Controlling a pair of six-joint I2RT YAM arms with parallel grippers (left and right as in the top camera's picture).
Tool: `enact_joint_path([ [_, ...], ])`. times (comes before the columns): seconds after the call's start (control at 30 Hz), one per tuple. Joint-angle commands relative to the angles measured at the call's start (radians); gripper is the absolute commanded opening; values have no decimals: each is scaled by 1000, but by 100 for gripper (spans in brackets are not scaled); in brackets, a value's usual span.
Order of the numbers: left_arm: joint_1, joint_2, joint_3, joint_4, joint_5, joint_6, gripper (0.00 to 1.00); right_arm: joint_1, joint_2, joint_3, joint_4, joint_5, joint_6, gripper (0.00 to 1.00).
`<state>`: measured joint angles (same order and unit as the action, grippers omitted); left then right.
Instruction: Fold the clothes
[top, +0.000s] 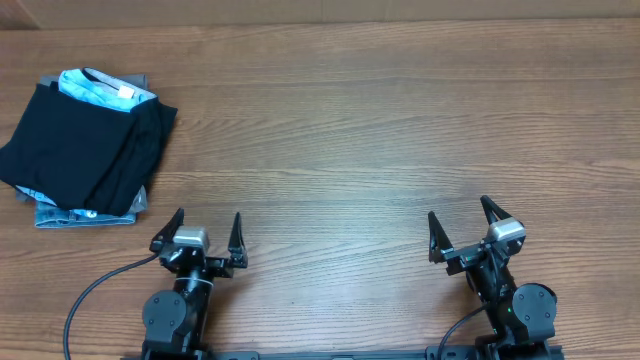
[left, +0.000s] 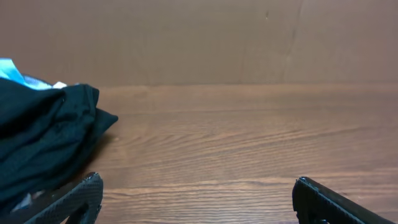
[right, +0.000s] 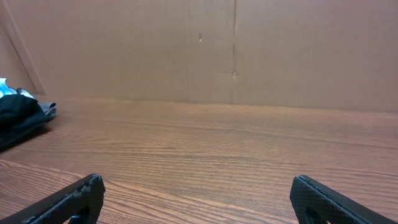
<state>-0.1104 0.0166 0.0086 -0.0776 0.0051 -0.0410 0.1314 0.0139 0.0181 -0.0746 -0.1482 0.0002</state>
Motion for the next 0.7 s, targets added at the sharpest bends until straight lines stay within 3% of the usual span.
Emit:
enact_joint_path([
  [0.0, 6, -13, -4, 0, 21, 87, 100, -4, -10, -10, 5, 14, 0, 100],
  [0.67, 6, -12, -4, 0, 14, 87, 100, -4, -10, -10, 5, 14, 0, 100],
])
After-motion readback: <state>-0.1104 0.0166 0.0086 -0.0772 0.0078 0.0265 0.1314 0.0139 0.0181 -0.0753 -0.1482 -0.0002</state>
